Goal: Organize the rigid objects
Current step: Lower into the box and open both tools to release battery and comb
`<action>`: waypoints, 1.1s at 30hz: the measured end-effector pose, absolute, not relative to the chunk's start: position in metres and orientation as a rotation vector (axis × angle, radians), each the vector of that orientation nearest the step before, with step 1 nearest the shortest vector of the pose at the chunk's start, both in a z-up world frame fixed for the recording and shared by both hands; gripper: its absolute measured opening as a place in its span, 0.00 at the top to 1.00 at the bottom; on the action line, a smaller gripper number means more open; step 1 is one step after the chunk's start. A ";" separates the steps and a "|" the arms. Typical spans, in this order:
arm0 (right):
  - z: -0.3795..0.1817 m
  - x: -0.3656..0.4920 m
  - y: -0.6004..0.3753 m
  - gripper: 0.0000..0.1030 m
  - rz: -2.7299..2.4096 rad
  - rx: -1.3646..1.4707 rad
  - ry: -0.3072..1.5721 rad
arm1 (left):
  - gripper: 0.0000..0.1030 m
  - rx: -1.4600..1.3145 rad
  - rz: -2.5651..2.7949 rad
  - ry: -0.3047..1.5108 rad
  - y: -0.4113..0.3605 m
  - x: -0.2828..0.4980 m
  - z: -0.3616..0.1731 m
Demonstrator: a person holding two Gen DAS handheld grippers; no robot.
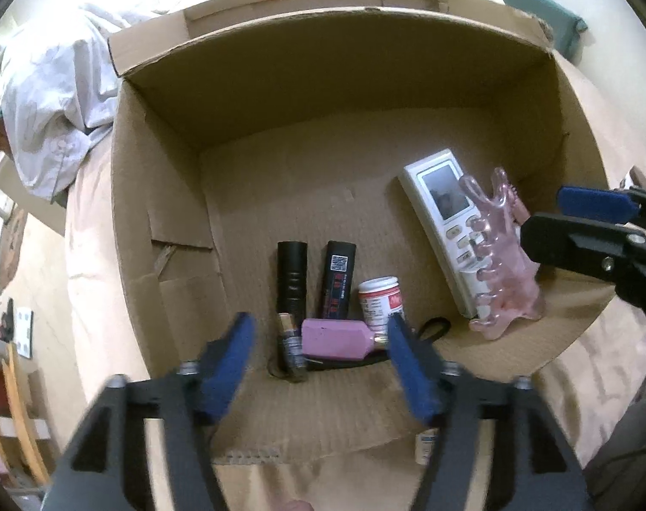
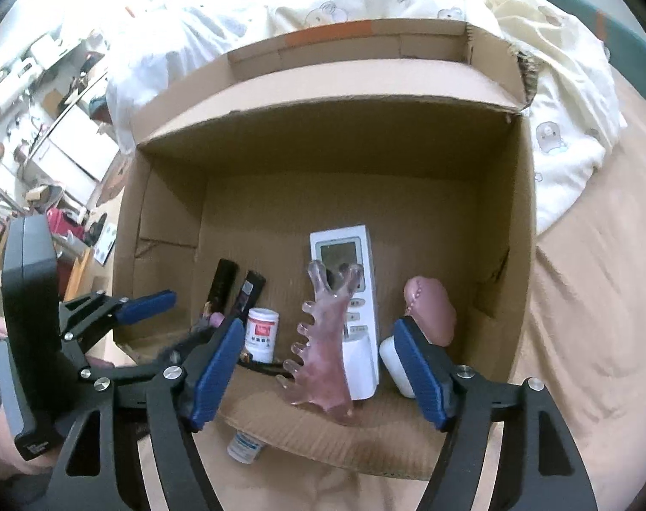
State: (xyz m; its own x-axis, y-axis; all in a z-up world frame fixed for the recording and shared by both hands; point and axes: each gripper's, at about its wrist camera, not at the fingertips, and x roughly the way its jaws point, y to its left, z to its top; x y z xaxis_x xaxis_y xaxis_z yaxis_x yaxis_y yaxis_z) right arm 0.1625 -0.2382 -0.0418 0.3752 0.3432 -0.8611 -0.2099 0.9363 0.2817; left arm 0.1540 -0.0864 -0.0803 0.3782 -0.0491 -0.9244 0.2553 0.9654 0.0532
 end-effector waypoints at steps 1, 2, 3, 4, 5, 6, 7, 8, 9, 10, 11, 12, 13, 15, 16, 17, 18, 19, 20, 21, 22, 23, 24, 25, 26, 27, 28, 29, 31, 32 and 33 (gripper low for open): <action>-0.041 0.162 -0.239 0.14 0.351 0.131 1.130 | 0.28 0.191 -0.197 1.167 -0.085 0.153 -0.079; -0.041 0.162 -0.239 0.02 0.347 0.127 1.128 | 0.24 0.188 -0.196 1.165 -0.085 0.153 -0.079; -0.041 0.161 -0.238 0.00 0.343 0.123 1.124 | 0.21 0.185 -0.193 1.160 -0.084 0.152 -0.077; -0.040 0.161 -0.237 0.00 0.343 0.119 1.116 | 0.21 0.183 -0.195 1.156 -0.085 0.152 -0.077; -0.038 0.160 -0.237 0.00 0.346 0.115 1.107 | 0.21 0.179 -0.198 1.149 -0.084 0.151 -0.075; -0.037 0.159 -0.235 0.00 0.347 0.111 1.099 | 0.21 0.178 -0.197 1.146 -0.084 0.151 -0.072; -0.036 0.159 -0.235 0.00 0.347 0.108 1.093 | 0.20 0.179 -0.194 1.144 -0.084 0.151 -0.070; -0.036 0.160 -0.235 0.00 0.345 0.109 1.091 | 0.20 0.178 -0.192 1.144 -0.084 0.150 -0.068; -0.035 0.160 -0.236 0.00 0.346 0.115 1.091 | 0.20 0.174 -0.191 1.143 -0.084 0.150 -0.067; -0.035 0.161 -0.236 0.00 0.347 0.119 1.091 | 0.20 0.167 -0.188 1.142 -0.083 0.149 -0.064; -0.035 0.162 -0.236 0.00 0.346 0.119 1.090 | 0.20 0.161 -0.186 1.141 -0.084 0.148 -0.062; -0.035 0.161 -0.236 0.00 0.343 0.116 1.089 | 0.20 0.155 -0.185 1.141 -0.082 0.147 -0.058; -0.034 0.161 -0.236 0.00 0.341 0.114 1.089 | 0.20 0.148 -0.183 1.143 -0.081 0.147 -0.055; -0.032 0.161 -0.236 0.00 0.343 0.121 1.087 | 0.20 0.139 -0.180 1.145 -0.079 0.145 -0.051; -0.031 0.160 -0.236 0.00 0.346 0.127 1.084 | 0.20 0.132 -0.174 1.145 -0.078 0.144 -0.047; -0.029 0.159 -0.235 0.00 0.348 0.128 1.080 | 0.20 0.127 -0.172 1.148 -0.076 0.144 -0.045; -0.027 0.158 -0.234 0.00 0.349 0.126 1.076 | 0.20 0.122 -0.173 1.154 -0.075 0.144 -0.042; -0.024 0.156 -0.233 0.00 0.351 0.124 1.068 | 0.20 0.120 -0.171 1.158 -0.073 0.143 -0.039; -0.022 0.154 -0.233 0.00 0.352 0.123 1.062 | 0.20 0.119 -0.166 1.158 -0.072 0.142 -0.038; -0.020 0.151 -0.232 0.00 0.354 0.120 1.055 | 0.20 0.117 -0.157 1.152 -0.070 0.140 -0.034; -0.017 0.148 -0.231 0.00 0.356 0.117 1.049 | 0.20 0.114 -0.151 1.148 -0.067 0.139 -0.033; -0.015 0.145 -0.230 0.00 0.357 0.115 1.045 | 0.20 0.109 -0.145 1.147 -0.064 0.136 -0.032; -0.013 0.143 -0.229 0.00 0.360 0.115 1.041 | 0.20 0.103 -0.140 1.147 -0.061 0.134 -0.031; -0.012 0.140 -0.229 0.00 0.362 0.114 1.039 | 0.20 0.095 -0.135 1.150 -0.059 0.129 -0.030; -0.010 0.137 -0.229 0.00 0.360 0.112 1.037 | 0.20 0.090 -0.132 1.152 -0.057 0.126 -0.029; -0.009 0.133 -0.228 0.00 0.358 0.108 1.036 | 0.20 0.086 -0.130 1.154 -0.054 0.122 -0.029; -0.008 0.130 -0.228 0.00 0.358 0.106 1.035 | 0.20 0.084 -0.127 1.153 -0.052 0.118 -0.028; -0.007 0.127 -0.229 0.00 0.358 0.106 1.036 | 0.20 0.084 -0.123 1.152 -0.049 0.115 -0.028; -0.004 0.120 -0.229 0.00 0.362 0.108 1.035 | 0.20 0.077 -0.117 1.152 -0.044 0.108 -0.029; -0.003 0.117 -0.229 0.00 0.364 0.106 1.034 | 0.20 0.074 -0.117 1.152 -0.042 0.104 -0.030; -0.002 0.113 -0.229 0.00 0.364 0.107 1.036 | 0.20 0.071 -0.116 1.153 -0.040 0.100 -0.031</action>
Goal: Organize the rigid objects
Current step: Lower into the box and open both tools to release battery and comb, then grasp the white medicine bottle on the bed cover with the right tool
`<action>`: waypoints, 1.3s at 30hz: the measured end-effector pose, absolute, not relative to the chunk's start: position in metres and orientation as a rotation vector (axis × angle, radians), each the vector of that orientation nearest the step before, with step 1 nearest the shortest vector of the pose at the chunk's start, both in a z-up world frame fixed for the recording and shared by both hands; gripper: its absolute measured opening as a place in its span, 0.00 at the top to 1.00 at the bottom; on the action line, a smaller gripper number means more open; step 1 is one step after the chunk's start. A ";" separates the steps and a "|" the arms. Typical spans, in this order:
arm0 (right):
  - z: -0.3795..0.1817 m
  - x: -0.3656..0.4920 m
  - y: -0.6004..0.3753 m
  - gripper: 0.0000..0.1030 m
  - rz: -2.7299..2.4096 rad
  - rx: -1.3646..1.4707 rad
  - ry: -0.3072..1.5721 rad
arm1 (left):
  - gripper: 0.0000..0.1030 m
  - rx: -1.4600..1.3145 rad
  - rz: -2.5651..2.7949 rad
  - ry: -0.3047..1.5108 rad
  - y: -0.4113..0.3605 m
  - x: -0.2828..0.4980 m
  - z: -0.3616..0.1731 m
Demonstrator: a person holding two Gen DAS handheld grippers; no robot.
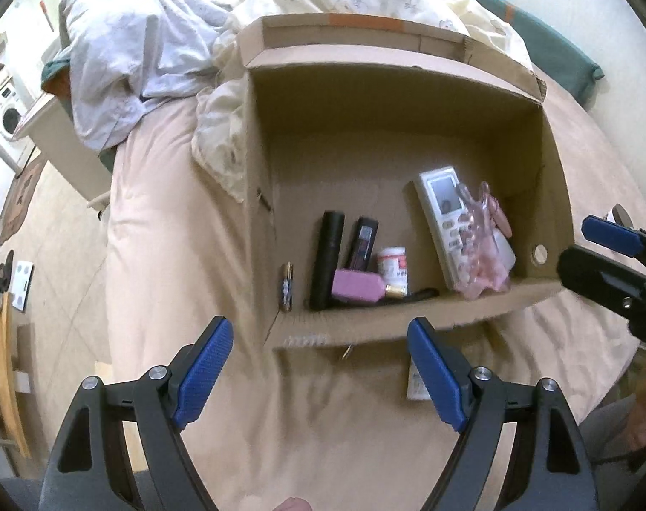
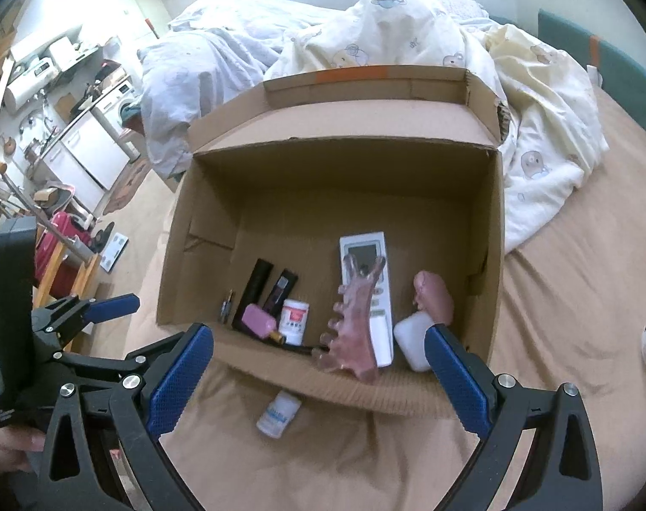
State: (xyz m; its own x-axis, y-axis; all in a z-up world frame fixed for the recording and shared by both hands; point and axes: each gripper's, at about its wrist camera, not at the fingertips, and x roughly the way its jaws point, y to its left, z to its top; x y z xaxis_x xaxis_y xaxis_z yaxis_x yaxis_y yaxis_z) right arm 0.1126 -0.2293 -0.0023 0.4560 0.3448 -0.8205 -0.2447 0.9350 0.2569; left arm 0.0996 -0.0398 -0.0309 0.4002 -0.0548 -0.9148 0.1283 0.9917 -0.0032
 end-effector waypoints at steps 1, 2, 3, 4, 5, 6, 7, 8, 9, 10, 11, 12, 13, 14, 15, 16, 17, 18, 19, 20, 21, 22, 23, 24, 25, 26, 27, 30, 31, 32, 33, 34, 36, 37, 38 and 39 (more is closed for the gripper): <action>-0.002 0.109 -0.230 0.00 0.367 0.114 1.038 | 0.20 0.071 -0.114 1.155 -0.038 0.097 -0.032; -0.003 0.105 -0.230 0.00 0.371 0.124 1.044 | 0.20 0.071 -0.112 1.156 -0.036 0.094 -0.033; -0.005 0.101 -0.230 0.00 0.372 0.135 1.052 | 0.20 0.071 -0.111 1.158 -0.034 0.092 -0.034; -0.006 0.097 -0.229 0.00 0.373 0.143 1.057 | 0.20 0.066 -0.108 1.159 -0.032 0.090 -0.035; -0.008 0.094 -0.228 0.00 0.374 0.146 1.061 | 0.20 0.058 -0.105 1.161 -0.029 0.088 -0.036; -0.009 0.090 -0.226 0.00 0.374 0.145 1.065 | 0.20 0.052 -0.102 1.160 -0.027 0.086 -0.036; -0.010 0.086 -0.224 0.00 0.376 0.142 1.067 | 0.20 0.044 -0.098 1.158 -0.025 0.084 -0.036; -0.011 0.082 -0.223 0.00 0.377 0.140 1.070 | 0.20 0.041 -0.093 1.156 -0.023 0.083 -0.037; -0.013 0.079 -0.221 0.00 0.378 0.138 1.075 | 0.20 0.041 -0.090 1.155 -0.021 0.081 -0.037; -0.015 0.076 -0.220 0.00 0.380 0.139 1.083 | 0.20 0.043 -0.086 1.157 -0.019 0.079 -0.039; -0.017 0.074 -0.219 0.00 0.381 0.142 1.091 | 0.20 0.042 -0.084 1.162 -0.018 0.078 -0.041; -0.021 0.071 -0.218 0.00 0.382 0.145 1.103 | 0.20 0.040 -0.083 1.168 -0.017 0.078 -0.043; -0.024 0.069 -0.217 0.00 0.383 0.152 1.117 | 0.20 0.034 -0.082 1.178 -0.015 0.078 -0.046; -0.027 0.067 -0.217 0.00 0.385 0.159 1.130 | 0.20 0.023 -0.081 1.190 -0.012 0.079 -0.049; -0.031 0.066 -0.217 0.00 0.388 0.171 1.145 | 0.20 0.014 -0.080 1.199 -0.011 0.080 -0.051; -0.034 0.065 -0.217 0.00 0.389 0.185 1.161 | 0.20 0.000 -0.073 1.208 -0.008 0.081 -0.054; -0.039 0.064 -0.217 0.00 0.390 0.197 1.178 | 0.20 -0.010 -0.065 1.214 -0.006 0.082 -0.055; -0.043 0.065 -0.217 0.00 0.388 0.206 1.197 | 0.20 -0.016 -0.055 1.218 -0.003 0.083 -0.057; -0.047 0.065 -0.217 0.00 0.383 0.208 1.214 | 0.20 -0.020 -0.044 1.219 -0.001 0.083 -0.058; -0.053 0.065 -0.217 0.00 0.378 0.208 1.237 | 0.20 -0.020 -0.035 1.218 0.000 0.084 -0.059; -0.058 0.065 -0.216 0.00 0.373 0.207 1.259 | 0.20 -0.019 -0.029 1.217 0.001 0.084 -0.060; -0.064 0.066 -0.215 0.00 0.367 0.207 1.288 | 0.20 -0.017 -0.027 1.222 0.001 0.084 -0.061; -0.069 0.066 -0.215 0.00 0.365 0.211 1.306 | 0.20 -0.017 -0.030 1.227 0.001 0.084 -0.062; -0.074 0.066 -0.213 0.00 0.368 0.219 1.326 | 0.20 -0.015 -0.035 1.232 0.001 0.085 -0.063; -0.077 0.067 -0.212 0.00 0.373 0.225 1.341 | 0.20 -0.009 -0.042 1.240 -0.001 0.085 -0.066; -0.080 0.068 -0.210 0.00 0.375 0.228 1.351 | 0.21 -0.004 -0.047 1.245 -0.002 0.086 -0.067; -0.084 0.069 -0.208 0.00 0.374 0.229 1.361 | 0.22 0.006 -0.058 1.255 -0.005 0.086 -0.070; -0.095 0.072 -0.197 0.00 0.385 0.203 1.383 | 0.23 0.022 -0.050 1.266 -0.009 0.090 -0.076; -0.099 0.074 -0.191 0.07 0.394 0.188 1.386 | 0.23 0.018 -0.045 1.267 -0.009 0.091 -0.077; -0.103 0.077 -0.184 0.15 0.404 0.174 1.394 | 0.23 0.012 -0.041 1.269 -0.009 0.092 -0.077; -0.108 0.080 -0.179 0.18 0.412 0.157 1.404 | 0.23 0.005 -0.041 1.272 -0.009 0.093 -0.077; -0.113 0.083 -0.173 0.19 0.417 0.136 1.413 | 0.23 0.004 -0.039 1.272 -0.009 0.094 -0.077; -0.123 0.087 -0.165 0.19 0.415 0.111 1.422 | 0.23 0.008 -0.036 1.270 -0.009 0.095 -0.077; -0.127 0.088 -0.162 0.19 0.413 0.108 1.429 | 0.23 0.011 -0.035 1.269 -0.010 0.095 -0.078; -0.131 0.090 -0.159 0.20 0.412 0.104 1.433 | 0.23 0.013 -0.034 1.269 -0.009 0.095 -0.078; -0.135 0.090 -0.156 0.21 0.412 0.098 1.435 | 0.23 0.012 -0.033 1.270 -0.009 0.094 -0.078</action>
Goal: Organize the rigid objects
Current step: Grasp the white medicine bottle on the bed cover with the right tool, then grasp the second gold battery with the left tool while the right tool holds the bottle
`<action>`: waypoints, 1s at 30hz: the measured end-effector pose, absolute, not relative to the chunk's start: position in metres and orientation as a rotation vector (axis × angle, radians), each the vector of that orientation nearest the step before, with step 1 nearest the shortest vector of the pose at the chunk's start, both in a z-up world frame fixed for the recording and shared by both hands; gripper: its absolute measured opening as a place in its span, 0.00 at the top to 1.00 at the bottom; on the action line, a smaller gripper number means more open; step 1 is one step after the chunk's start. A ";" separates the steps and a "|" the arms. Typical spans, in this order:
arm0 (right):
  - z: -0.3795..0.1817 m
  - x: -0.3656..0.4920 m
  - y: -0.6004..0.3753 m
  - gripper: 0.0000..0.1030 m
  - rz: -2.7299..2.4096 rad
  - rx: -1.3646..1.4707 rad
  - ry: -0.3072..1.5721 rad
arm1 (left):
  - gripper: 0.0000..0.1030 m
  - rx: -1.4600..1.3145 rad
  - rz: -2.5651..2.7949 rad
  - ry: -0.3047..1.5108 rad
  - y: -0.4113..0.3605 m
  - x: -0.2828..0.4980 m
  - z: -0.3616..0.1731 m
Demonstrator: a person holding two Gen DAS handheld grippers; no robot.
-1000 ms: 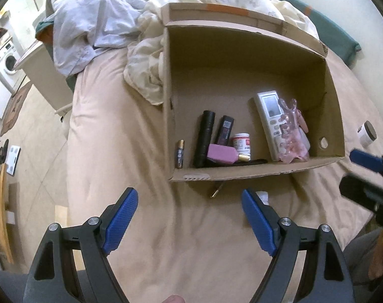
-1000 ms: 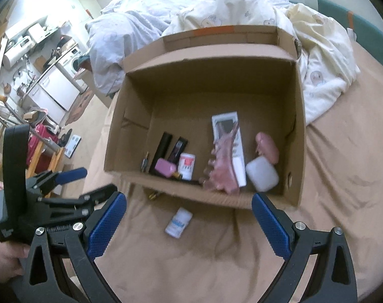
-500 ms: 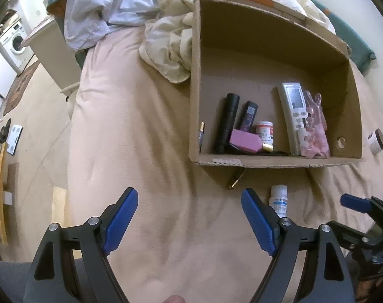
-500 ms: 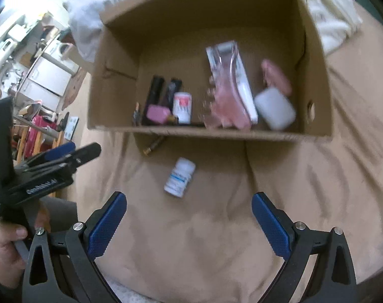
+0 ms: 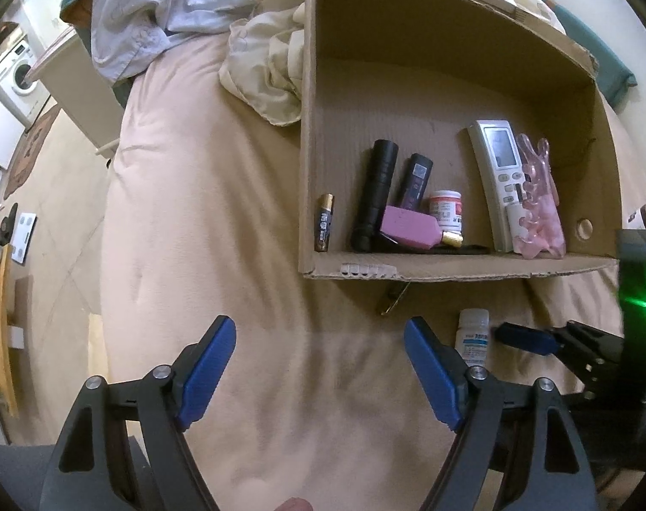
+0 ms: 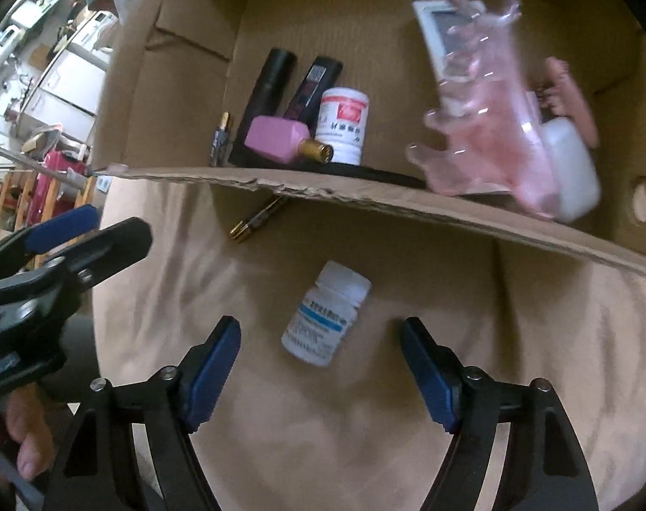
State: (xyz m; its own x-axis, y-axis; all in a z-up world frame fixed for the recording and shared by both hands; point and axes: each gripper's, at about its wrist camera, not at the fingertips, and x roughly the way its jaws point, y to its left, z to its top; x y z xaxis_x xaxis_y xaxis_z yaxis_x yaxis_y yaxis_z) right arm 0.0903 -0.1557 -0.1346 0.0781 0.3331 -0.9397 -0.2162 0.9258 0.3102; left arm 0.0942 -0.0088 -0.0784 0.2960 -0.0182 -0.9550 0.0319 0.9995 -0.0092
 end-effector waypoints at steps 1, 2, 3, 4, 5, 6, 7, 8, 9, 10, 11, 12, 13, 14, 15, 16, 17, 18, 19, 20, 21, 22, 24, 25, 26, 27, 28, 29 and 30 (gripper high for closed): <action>-0.137 0.091 -0.153 0.23 0.409 0.090 1.436 | 0.23 0.011 -0.034 1.273 -0.008 0.094 -0.079; -0.139 0.091 -0.150 0.30 0.406 0.078 1.436 | 0.23 0.010 -0.034 1.279 -0.007 0.094 -0.081; -0.140 0.090 -0.148 0.34 0.400 0.061 1.433 | 0.23 0.008 -0.033 1.283 -0.006 0.094 -0.082; -0.140 0.090 -0.146 0.47 0.392 0.039 1.429 | 0.23 0.005 -0.032 1.288 -0.005 0.094 -0.083; -0.139 0.089 -0.145 0.62 0.385 0.021 1.425 | 0.23 0.004 -0.033 1.293 -0.004 0.095 -0.085; -0.139 0.088 -0.146 0.63 0.383 0.015 1.423 | 0.23 0.003 -0.033 1.296 -0.003 0.097 -0.087; -0.139 0.088 -0.147 0.64 0.383 0.020 1.422 | 0.23 0.004 -0.034 1.297 -0.003 0.097 -0.087; -0.137 0.086 -0.148 0.64 0.385 0.022 1.417 | 0.23 0.007 -0.037 1.297 -0.003 0.098 -0.088; -0.136 0.085 -0.148 0.65 0.389 0.014 1.413 | 0.23 0.011 -0.041 1.296 -0.004 0.098 -0.088; -0.134 0.084 -0.150 0.67 0.393 0.009 1.412 | 0.23 0.017 -0.047 1.293 -0.006 0.098 -0.088; -0.131 0.083 -0.151 0.71 0.397 0.014 1.408 | 0.23 0.024 -0.050 1.290 -0.008 0.097 -0.089; -0.128 0.081 -0.153 0.71 0.402 0.024 1.408 | 0.23 0.034 -0.053 1.286 -0.009 0.097 -0.089; -0.124 0.080 -0.156 0.72 0.405 0.034 1.405 | 0.23 0.047 -0.054 1.282 -0.011 0.097 -0.090; -0.119 0.079 -0.158 0.72 0.405 0.044 1.397 | 0.23 0.056 -0.054 1.281 -0.012 0.096 -0.090; -0.114 0.078 -0.162 0.72 0.410 0.053 1.387 | 0.23 0.059 -0.053 1.283 -0.013 0.095 -0.091; -0.108 0.076 -0.164 0.72 0.413 0.061 1.377 | 0.23 0.053 -0.055 1.287 -0.012 0.096 -0.092; -0.102 0.075 -0.167 0.72 0.416 0.071 1.369 | 0.23 0.048 -0.057 1.288 -0.013 0.096 -0.092; -0.096 0.073 -0.170 0.72 0.427 0.084 1.361 | 0.24 0.045 -0.059 1.288 -0.013 0.095 -0.092; -0.090 0.070 -0.172 0.72 0.438 0.094 1.358 | 0.25 0.045 -0.061 1.285 -0.013 0.096 -0.092; -0.084 0.069 -0.174 0.72 0.447 0.097 1.349 | 0.26 0.050 -0.065 1.282 -0.014 0.096 -0.091; -0.075 0.067 -0.175 0.72 0.456 0.088 1.334 | 0.27 0.054 -0.067 1.281 -0.014 0.095 -0.091; -0.066 0.066 -0.177 0.72 0.462 0.080 1.318 | 0.27 0.059 -0.071 1.279 -0.015 0.095 -0.091; -0.050 0.063 -0.185 0.72 0.475 0.075 1.286 | 0.28 0.065 -0.076 1.280 -0.017 0.093 -0.091; -0.042 0.062 -0.189 0.72 0.478 0.066 1.266 | 0.29 0.069 -0.082 1.282 -0.019 0.093 -0.092; -0.035 0.061 -0.194 0.72 0.477 0.055 1.244 | 0.29 0.074 -0.087 1.282 -0.020 0.091 -0.093; -0.028 0.059 -0.199 0.72 0.477 0.057 1.224 | 0.29 0.081 -0.090 1.281 -0.021 0.091 -0.093; -0.024 0.060 -0.205 0.72 0.479 0.080 1.205 | 0.29 0.088 -0.092 1.280 -0.023 0.090 -0.094; -0.023 0.060 -0.211 0.72 0.477 0.105 1.191 | 0.29 0.094 -0.097 1.279 -0.024 0.089 -0.095; -0.023 0.060 -0.218 0.72 0.470 0.133 1.178 | 0.30 0.100 -0.103 1.280 -0.026 0.088 -0.095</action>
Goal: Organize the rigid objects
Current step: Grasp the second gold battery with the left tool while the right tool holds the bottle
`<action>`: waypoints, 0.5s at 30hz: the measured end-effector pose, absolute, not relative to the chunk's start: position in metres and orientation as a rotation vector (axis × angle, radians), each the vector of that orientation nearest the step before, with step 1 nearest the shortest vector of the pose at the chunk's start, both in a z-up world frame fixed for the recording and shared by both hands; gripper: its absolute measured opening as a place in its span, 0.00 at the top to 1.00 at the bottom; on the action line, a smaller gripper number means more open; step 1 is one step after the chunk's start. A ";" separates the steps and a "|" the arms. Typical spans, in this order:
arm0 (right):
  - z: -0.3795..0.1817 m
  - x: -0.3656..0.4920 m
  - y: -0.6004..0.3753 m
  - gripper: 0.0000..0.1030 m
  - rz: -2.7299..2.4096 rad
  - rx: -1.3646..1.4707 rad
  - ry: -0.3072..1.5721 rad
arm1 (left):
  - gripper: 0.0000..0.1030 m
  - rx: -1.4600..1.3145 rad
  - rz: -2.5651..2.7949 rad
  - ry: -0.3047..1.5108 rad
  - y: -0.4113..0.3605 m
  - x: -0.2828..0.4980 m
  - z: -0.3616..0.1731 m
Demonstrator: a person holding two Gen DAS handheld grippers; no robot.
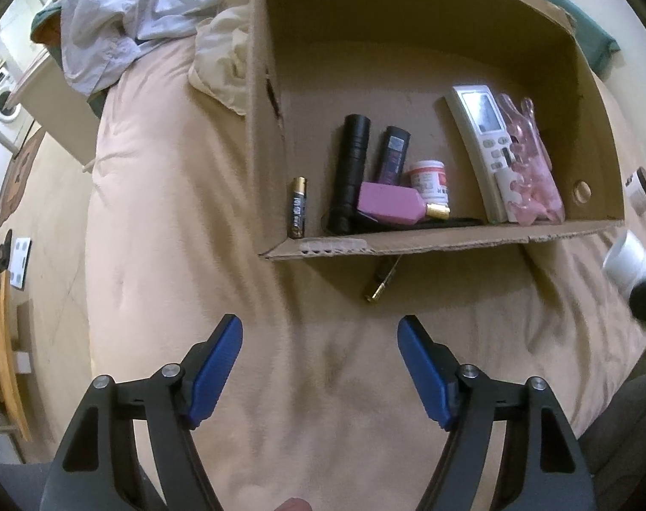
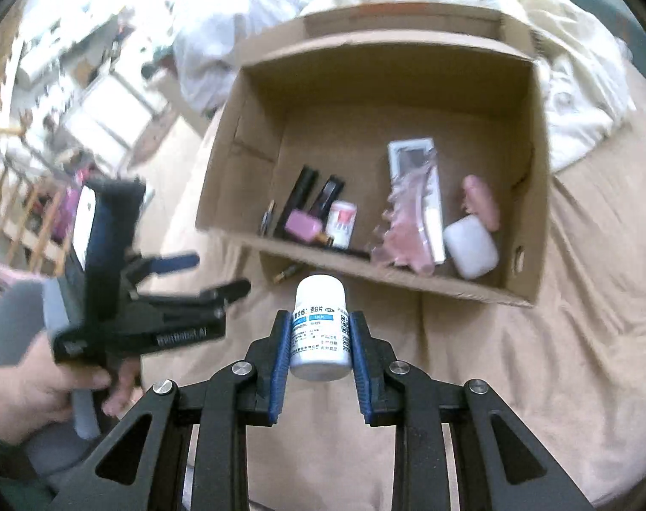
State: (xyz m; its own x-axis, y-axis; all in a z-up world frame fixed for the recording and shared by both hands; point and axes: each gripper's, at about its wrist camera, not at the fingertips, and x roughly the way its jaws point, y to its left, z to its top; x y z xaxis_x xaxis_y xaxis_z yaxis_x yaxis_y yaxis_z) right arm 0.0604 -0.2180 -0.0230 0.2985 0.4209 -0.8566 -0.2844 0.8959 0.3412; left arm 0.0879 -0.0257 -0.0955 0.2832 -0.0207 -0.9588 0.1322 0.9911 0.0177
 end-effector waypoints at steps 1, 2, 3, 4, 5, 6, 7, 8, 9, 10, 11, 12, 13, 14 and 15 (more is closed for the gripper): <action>-0.025 0.061 -0.223 0.72 0.462 0.161 1.171 | 0.30 0.105 -0.107 1.281 -0.027 0.087 -0.096; -0.028 0.063 -0.227 0.72 0.452 0.187 1.172 | 0.31 0.112 -0.115 1.284 -0.029 0.086 -0.097; -0.029 0.066 -0.231 0.72 0.438 0.208 1.174 | 0.36 0.117 -0.126 1.289 -0.031 0.085 -0.098; -0.028 0.068 -0.237 0.72 0.431 0.229 1.169 | 0.38 0.122 -0.138 1.294 -0.034 0.085 -0.100; -0.025 0.070 -0.240 0.72 0.425 0.242 1.157 | 0.40 0.135 -0.153 1.302 -0.039 0.085 -0.101; -0.022 0.072 -0.242 0.72 0.421 0.251 1.147 | 0.43 0.156 -0.172 1.308 -0.046 0.086 -0.103; -0.021 0.075 -0.245 0.72 0.421 0.261 1.142 | 0.44 0.171 -0.184 1.308 -0.052 0.087 -0.103; -0.020 0.076 -0.245 0.72 0.420 0.269 1.142 | 0.44 0.192 -0.199 1.304 -0.059 0.089 -0.103; -0.021 0.078 -0.246 0.72 0.420 0.277 1.143 | 0.44 0.210 -0.215 1.300 -0.066 0.090 -0.104; -0.022 0.080 -0.246 0.72 0.421 0.279 1.147 | 0.45 0.230 -0.231 1.295 -0.074 0.093 -0.105; -0.024 0.081 -0.243 0.72 0.422 0.277 1.149 | 0.45 0.249 -0.240 1.293 -0.081 0.097 -0.108; -0.025 0.083 -0.242 0.72 0.423 0.276 1.151 | 0.49 0.259 -0.248 1.296 -0.086 0.100 -0.111; -0.025 0.084 -0.242 0.72 0.424 0.278 1.152 | 0.51 0.268 -0.258 1.311 -0.091 0.103 -0.117; -0.026 0.085 -0.242 0.72 0.424 0.278 1.153 | 0.56 0.272 -0.266 1.331 -0.095 0.107 -0.124; -0.026 0.086 -0.242 0.72 0.422 0.275 1.153 | 0.61 0.275 -0.265 1.339 -0.097 0.110 -0.129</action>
State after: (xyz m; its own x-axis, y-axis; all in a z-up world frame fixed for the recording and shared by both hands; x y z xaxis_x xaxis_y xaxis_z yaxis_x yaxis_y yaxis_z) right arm 0.0857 -0.2422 -0.0261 0.3410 0.4581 -0.8209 -0.1804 0.8889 0.4211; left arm 0.1096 -0.0966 -0.1288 0.2093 -0.0308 -0.9774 0.3437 0.9380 0.0441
